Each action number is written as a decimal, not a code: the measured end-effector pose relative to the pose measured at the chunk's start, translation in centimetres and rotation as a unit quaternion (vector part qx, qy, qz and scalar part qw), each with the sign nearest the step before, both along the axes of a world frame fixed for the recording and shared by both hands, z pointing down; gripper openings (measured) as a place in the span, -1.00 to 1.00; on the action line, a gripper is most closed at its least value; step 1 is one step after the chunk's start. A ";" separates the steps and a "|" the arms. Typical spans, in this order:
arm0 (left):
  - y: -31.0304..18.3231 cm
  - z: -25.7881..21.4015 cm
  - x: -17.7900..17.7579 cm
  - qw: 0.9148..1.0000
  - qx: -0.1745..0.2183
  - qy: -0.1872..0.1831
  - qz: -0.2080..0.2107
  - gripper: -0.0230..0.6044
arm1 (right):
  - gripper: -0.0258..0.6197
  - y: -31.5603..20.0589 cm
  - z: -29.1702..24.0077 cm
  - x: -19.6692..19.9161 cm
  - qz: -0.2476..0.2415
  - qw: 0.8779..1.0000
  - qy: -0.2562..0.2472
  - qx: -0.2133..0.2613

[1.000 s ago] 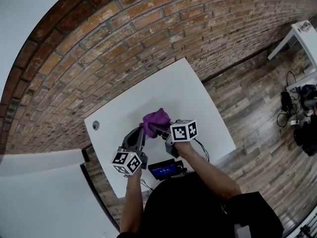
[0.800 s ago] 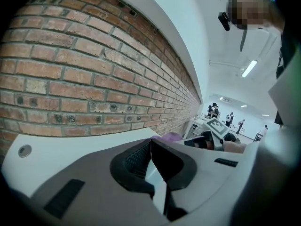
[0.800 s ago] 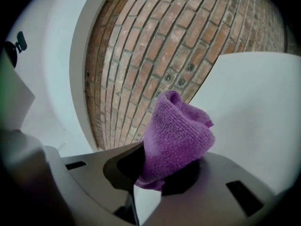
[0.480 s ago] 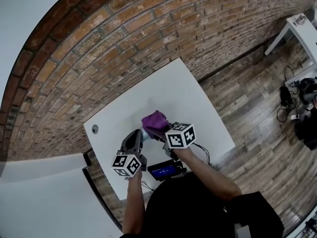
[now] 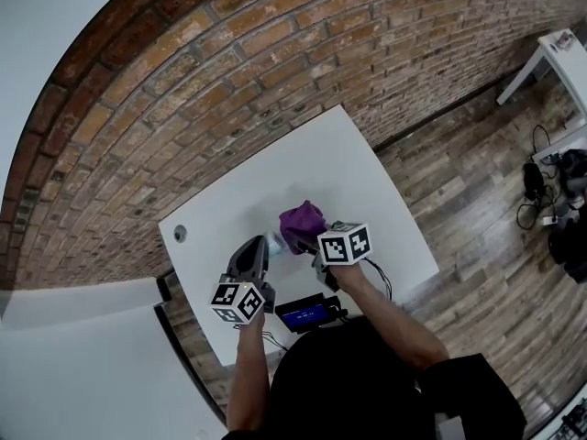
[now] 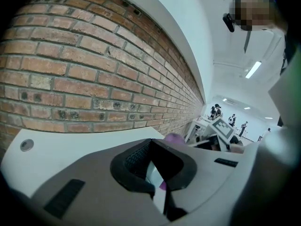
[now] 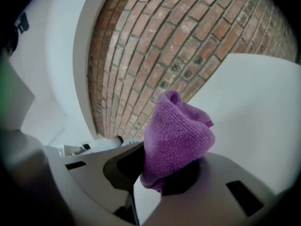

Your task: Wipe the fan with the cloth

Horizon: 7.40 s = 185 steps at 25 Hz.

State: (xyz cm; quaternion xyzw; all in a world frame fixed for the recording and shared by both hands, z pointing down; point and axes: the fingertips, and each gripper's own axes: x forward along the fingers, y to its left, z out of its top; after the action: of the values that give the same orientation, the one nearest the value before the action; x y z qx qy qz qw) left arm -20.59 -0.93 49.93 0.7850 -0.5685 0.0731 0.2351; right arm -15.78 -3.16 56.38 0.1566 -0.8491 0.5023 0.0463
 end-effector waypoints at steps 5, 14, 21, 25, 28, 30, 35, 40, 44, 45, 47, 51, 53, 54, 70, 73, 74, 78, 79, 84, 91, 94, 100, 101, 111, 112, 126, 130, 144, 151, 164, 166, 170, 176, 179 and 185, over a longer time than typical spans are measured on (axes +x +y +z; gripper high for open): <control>0.0 0.0 -0.1 1.000 0.001 -0.002 -0.002 -0.91 | -0.70 -0.4 -7.3 -1.8 -0.030 0.994 -0.076 0.072; 0.0 0.0 -0.2 1.000 0.004 0.002 -0.009 -0.91 | -0.70 1.0 -1.2 -1.9 -0.022 0.999 -0.041 0.005; 0.1 0.1 -0.2 1.000 0.003 0.003 -0.006 -0.91 | -0.70 -0.3 -0.7 0.1 0.004 1.000 -0.018 -0.011; 0.1 0.0 -0.2 1.000 0.004 0.003 -0.007 -0.91 | -0.70 -0.9 -6.4 -1.0 -0.013 0.996 -0.087 0.032; 0.1 0.0 -0.2 1.000 0.003 0.004 -0.010 -0.91 | -0.70 0.4 -6.6 -2.5 -0.045 0.994 -0.093 0.031; 0.2 0.0 -0.2 1.000 0.003 0.006 -0.011 -0.91 | -0.70 0.7 -5.3 -2.6 -0.037 0.995 -0.096 0.009; 0.1 0.0 -0.3 1.000 0.006 0.004 -0.013 -0.91 | -0.70 1.0 -1.1 -1.9 -0.019 0.997 -0.072 -0.031; 0.2 0.0 -0.3 1.000 0.005 0.007 -0.013 -0.91 | -0.70 0.9 4.4 0.9 0.016 0.997 0.004 -0.079; 0.1 -0.1 -0.2 1.000 0.006 0.006 -0.014 -0.91 | -0.70 -0.5 3.4 3.1 0.090 0.977 -0.100 -0.166; 0.0 -0.1 -0.3 1.000 0.007 0.006 -0.015 -0.91 | -0.70 -0.8 2.8 3.1 0.100 0.966 -0.137 -0.192; 0.1 -0.1 -0.3 1.000 0.008 0.007 -0.017 -0.91 | -0.70 -0.6 2.1 2.3 0.103 0.949 -0.184 -0.235; 0.2 -0.1 -0.3 1.000 0.009 0.007 -0.020 -0.91 | -0.70 1.3 2.1 -0.8 0.082 0.923 -0.221 -0.303; 0.2 -0.1 -0.1 1.000 0.008 0.007 -0.020 -0.91 | -0.70 1.5 2.7 -1.4 0.088 0.922 -0.216 -0.310; 0.2 -0.1 -0.1 1.000 0.008 0.006 -0.019 -0.91 | -0.70 1.5 3.2 -1.5 0.089 0.925 -0.207 -0.306; 0.1 -0.1 -0.3 1.000 0.007 0.008 -0.022 -0.91 | -0.70 3.0 5.2 1.2 0.059 0.965 -0.090 -0.240; 0.1 -0.2 -0.4 1.000 0.009 0.007 -0.023 -0.91 | -0.70 2.8 1.6 0.9 0.059 0.940 -0.202 -0.268; 0.1 -0.2 -0.4 1.000 0.010 0.007 -0.024 -0.91 | -0.70 3.0 1.4 0.5 0.051 0.936 -0.212 -0.275; 0.1 -0.1 -0.3 1.000 0.009 0.010 -0.025 -0.91 | -0.70 3.9 3.3 -1.4 0.018 0.938 -0.182 -0.294; 0.1 -0.1 -0.3 1.000 0.009 0.010 -0.025 -0.91 | -0.70 4.0 3.9 -1.5 0.014 0.941 -0.168 -0.293; 0.1 -0.2 -0.4 1.000 0.010 0.004 -0.024 -0.91 | -0.70 4.7 8.0 -1.7 -0.005 0.963 -0.051 -0.264; 0.2 -0.1 -0.2 1.000 0.009 0.008 -0.024 -0.91 | -0.70 2.7 9.9 0.8 0.020 0.981 0.066 -0.182; 0.1 -0.1 -0.3 1.000 0.009 0.007 -0.024 -0.91 | -0.70 -0.9 6.2 1.7 0.068 0.987 -0.002 -0.145; 0.2 -0.1 -0.4 1.000 0.010 0.007 -0.026 -0.91 | -0.70 -0.8 3.3 -3.3 -0.011 0.982 -0.086 -0.170; 0.2 -0.1 -0.3 1.000 0.010 0.007 -0.026 -0.91 | -0.70 -0.4 4.1 -3.9 -0.018 0.981 -0.074 -0.177; 0.2 0.0 -0.5 1.000 0.010 0.008 -0.025 -0.91 | -0.70 1.3 10.5 -1.4 -0.095 0.981 0.151 -0.077; 0.2 0.0 -0.4 1.000 0.010 0.008 -0.025 -0.91 | -0.70 1.4 10.4 -0.5 -0.096 0.979 0.168 -0.062; 0.1 0.0 -0.2 1.000 0.013 0.007 -0.025 -0.91 | -0.70 0.1 5.5 -3.3 0.019 0.966 -0.087 -0.243; 0.1 0.0 -0.4 1.000 0.014 0.007 -0.026 -0.91 | -0.70 0.2 9.8 -3.4 -0.022 0.982 0.040 -0.184; 0.1 -0.1 -0.3 0.999 0.015 0.010 -0.027 -0.91 | -0.70 -1.6 1.9 -2.6 -0.001 0.967 -0.109 -0.229; 0.1 -0.1 0.3 0.999 0.017 0.008 -0.028 -0.91 | -0.70 1.0 5.6 -1.8 0.018 0.940 -0.126 -0.315; 0.2 -0.1 -0.4 0.999 0.018 0.010 -0.030 -0.91 | -0.70 -0.9 -5.7 -2.8 -0.050 0.988 -0.126 -0.077; 0.2 0.0 -0.4 0.999 0.017 0.011 -0.031 -0.91 | -0.70 -0.5 -4.7 -3.2 -0.046 0.991 -0.106 -0.072; 0.1 0.0 -0.4 0.999 0.017 0.009 -0.030 -0.91 | -0.70 -0.4 0.2 -2.6 -0.012 0.990 -0.071 -0.119; 0.2 -0.1 -0.3 0.999 0.017 0.012 -0.029 -0.91 | -0.70 0.9 7.0 -0.1 0.011 0.980 -0.014 -0.196; 0.1 -0.1 -0.5 0.999 0.018 0.012 -0.029 -0.91 | -0.70 -0.7 4.6 0.4 0.048 0.958 -0.124 -0.256; 0.2 0.0 -0.3 0.999 0.018 0.012 -0.030 -0.91 | -0.70 0.8 2.5 -1.7 0.011 0.928 -0.196 -0.315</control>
State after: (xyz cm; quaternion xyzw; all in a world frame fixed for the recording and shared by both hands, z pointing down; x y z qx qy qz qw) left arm -20.90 -0.73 49.92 0.7727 -0.5900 0.0461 0.2296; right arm -17.50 -2.37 58.86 0.0423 -0.6372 0.7654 -0.0795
